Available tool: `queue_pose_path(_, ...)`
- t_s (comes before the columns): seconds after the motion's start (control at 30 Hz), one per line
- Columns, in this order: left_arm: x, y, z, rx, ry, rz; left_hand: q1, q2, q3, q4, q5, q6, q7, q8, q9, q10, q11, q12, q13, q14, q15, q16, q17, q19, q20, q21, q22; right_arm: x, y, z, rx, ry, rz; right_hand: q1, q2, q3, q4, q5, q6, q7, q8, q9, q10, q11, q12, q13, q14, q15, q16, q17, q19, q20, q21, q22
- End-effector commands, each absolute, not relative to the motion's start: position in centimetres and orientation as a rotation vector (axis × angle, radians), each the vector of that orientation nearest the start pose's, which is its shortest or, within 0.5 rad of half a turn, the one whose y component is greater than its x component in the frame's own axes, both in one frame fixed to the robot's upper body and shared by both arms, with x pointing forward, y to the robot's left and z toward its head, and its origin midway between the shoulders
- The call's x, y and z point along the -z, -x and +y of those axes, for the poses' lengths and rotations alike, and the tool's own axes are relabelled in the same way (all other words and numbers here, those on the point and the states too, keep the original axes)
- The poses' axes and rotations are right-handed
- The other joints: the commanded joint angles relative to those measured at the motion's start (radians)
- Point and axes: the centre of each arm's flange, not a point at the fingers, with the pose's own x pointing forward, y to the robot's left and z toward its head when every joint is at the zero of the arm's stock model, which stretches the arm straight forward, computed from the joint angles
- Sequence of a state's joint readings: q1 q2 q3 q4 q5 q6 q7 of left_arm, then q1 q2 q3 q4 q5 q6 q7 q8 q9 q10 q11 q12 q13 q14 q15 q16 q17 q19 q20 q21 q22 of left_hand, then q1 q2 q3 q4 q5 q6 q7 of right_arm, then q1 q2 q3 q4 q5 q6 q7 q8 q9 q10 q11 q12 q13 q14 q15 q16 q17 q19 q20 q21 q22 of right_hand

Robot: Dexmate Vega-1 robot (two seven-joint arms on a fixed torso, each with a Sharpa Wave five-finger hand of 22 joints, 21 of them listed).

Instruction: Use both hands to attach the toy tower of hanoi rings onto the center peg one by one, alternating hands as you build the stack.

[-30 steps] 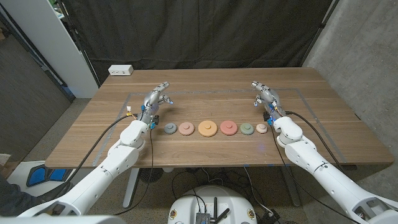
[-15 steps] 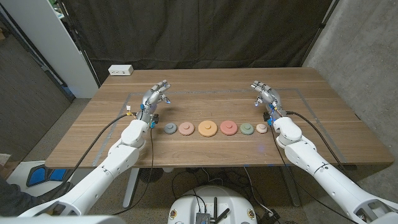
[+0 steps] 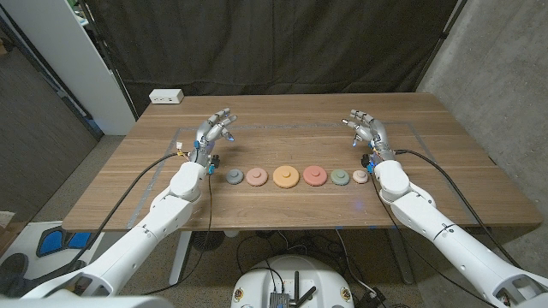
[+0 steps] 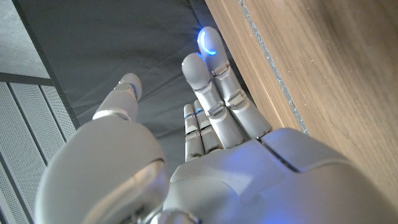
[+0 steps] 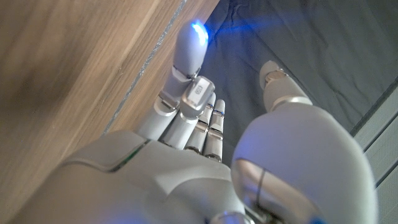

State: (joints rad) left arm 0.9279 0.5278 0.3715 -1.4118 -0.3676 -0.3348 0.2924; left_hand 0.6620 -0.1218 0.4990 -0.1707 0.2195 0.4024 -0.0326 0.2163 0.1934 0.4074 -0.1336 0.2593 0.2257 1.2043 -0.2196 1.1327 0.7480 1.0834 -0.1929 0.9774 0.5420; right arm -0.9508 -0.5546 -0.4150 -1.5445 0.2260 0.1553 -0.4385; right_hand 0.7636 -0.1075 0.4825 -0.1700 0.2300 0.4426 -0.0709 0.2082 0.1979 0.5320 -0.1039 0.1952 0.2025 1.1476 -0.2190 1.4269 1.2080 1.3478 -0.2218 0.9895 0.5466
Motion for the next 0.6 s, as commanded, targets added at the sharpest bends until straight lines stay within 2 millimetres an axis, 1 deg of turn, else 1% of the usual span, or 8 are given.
queue_pose_path(0.03, 3.1, -62.3, 28.4, -0.17, -0.167, -0.802, 0.017, 0.005, -0.008, 0.0, 0.0, 0.022, -0.004, 0.007, 0.003, 0.018, -0.008, 0.006, 0.004, 0.008, 0.001, 0.009, 0.001, 0.004, -0.02, 0.007, -0.001, 2.1, -60.3, -26.6, 0.195, 0.448, -0.677, 0.008, -0.003, 0.004, 0.002, 0.01, 0.001, -0.005, 0.005, 0.006, 0.0, -0.001, 0.003, 0.004, -0.005, 0.002, -0.007, 0.001, -0.003, 0.001, -0.001, -0.002)
queue_pose_path(0.1, 2.9, -62.1, 28.2, -0.189, -0.189, -0.814, 0.021, 0.007, -0.009, 0.001, 0.001, 0.026, -0.006, 0.006, 0.003, 0.025, -0.005, 0.007, 0.005, 0.012, 0.001, 0.014, 0.004, 0.005, -0.02, 0.011, 0.0, 2.0, -60.3, -26.7, 0.193, 0.468, -0.68, 0.008, -0.002, 0.005, 0.004, 0.01, -0.001, -0.004, 0.004, 0.006, -0.002, -0.001, 0.003, 0.004, -0.009, 0.002, -0.011, -0.002, -0.007, 0.001, -0.004, -0.006)
queue_pose_path(0.17, 2.6, -61.9, 28.1, -0.199, -0.204, -0.818, 0.027, 0.008, -0.01, 0.0, 0.002, 0.038, -0.008, 0.009, 0.004, 0.034, -0.008, 0.008, 0.005, 0.012, 0.001, 0.017, 0.004, 0.003, -0.02, 0.013, 0.0, 1.8, -60.2, -26.8, 0.193, 0.484, -0.678, 0.008, -0.001, 0.005, 0.006, 0.009, -0.003, -0.004, 0.003, 0.006, -0.001, 0.002, 0.002, 0.004, -0.018, 0.001, -0.021, -0.008, -0.009, 0.001, -0.005, -0.009)
queue_pose_path(0.33, 2.3, -61.5, 27.9, -0.231, -0.263, -0.806, 0.037, 0.005, -0.016, -0.001, 0.002, 0.044, -0.01, 0.007, 0.004, 0.043, -0.012, 0.006, 0.005, 0.011, 0.002, 0.023, 0.004, 0.0, -0.02, 0.017, -0.001, 2.0, -60.5, -27.1, 0.181, 0.443, -0.684, 0.009, 0.001, 0.007, 0.008, 0.009, -0.003, -0.006, 0.003, 0.006, -0.003, -0.003, 0.001, 0.005, -0.023, 0.001, -0.029, -0.012, -0.011, 0.002, -0.004, -0.012)
queue_pose_path(0.5, 2.1, -61.6, 27.9, -0.247, -0.287, -0.807, 0.041, -0.001, -0.022, 0.0, 0.001, 0.046, -0.011, 0.004, 0.004, 0.045, -0.009, 0.002, 0.005, 0.009, 0.002, 0.025, 0.0, 0.001, -0.02, 0.021, -0.002, 1.5, -59.9, -27.0, 0.239, 0.544, -0.694, 0.015, 0.002, 0.009, 0.006, 0.01, -0.001, -0.008, 0.004, 0.007, -0.002, -0.005, 0.002, 0.005, -0.024, 0.001, -0.033, -0.014, -0.012, 0.002, -0.003, -0.014)
queue_pose_path(0.6, 2.0, -61.9, 27.9, -0.214, -0.284, -0.786, 0.043, -0.001, -0.024, 0.0, 0.001, 0.047, -0.011, 0.004, 0.004, 0.044, -0.009, 0.0, 0.005, 0.013, 0.002, 0.031, 0.003, 0.001, -0.02, 0.022, -0.003, 1.4, -59.6, -26.9, 0.28, 0.594, -0.692, 0.016, 0.003, 0.009, 0.006, 0.01, -0.001, -0.008, 0.004, 0.007, -0.002, -0.005, 0.002, 0.005, -0.022, 0.001, -0.03, -0.011, -0.012, 0.002, -0.003, -0.015)
